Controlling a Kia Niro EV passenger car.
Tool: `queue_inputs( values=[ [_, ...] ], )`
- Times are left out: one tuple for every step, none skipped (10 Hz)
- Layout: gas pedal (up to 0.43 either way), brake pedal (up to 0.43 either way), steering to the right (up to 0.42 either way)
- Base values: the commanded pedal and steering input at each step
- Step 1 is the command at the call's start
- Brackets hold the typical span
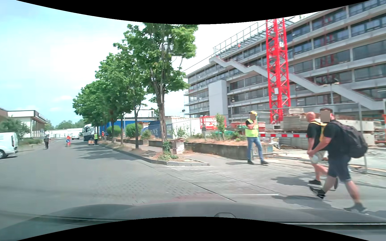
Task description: Follow the waypoints while adhering to traffic rules and regulations
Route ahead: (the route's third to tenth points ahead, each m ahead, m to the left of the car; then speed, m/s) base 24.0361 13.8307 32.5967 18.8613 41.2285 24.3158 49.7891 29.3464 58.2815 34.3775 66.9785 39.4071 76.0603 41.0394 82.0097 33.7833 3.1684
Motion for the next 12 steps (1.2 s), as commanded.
queue_inputs(
  values=[
    [0.150, 0.000, -0.689],
    [0.150, 0.000, -0.647],
    [0.150, 0.000, -0.612],
    [0.150, 0.000, -0.573],
    [0.150, 0.000, -0.523],
    [0.150, 0.000, -0.459],
    [0.150, 0.000, -0.415],
    [0.150, 0.000, -0.365],
    [0.118, 0.000, -0.328],
    [0.110, 0.000, -0.284],
    [0.098, 0.000, -0.250],
    [0.067, 0.000, -0.215]
  ],
)
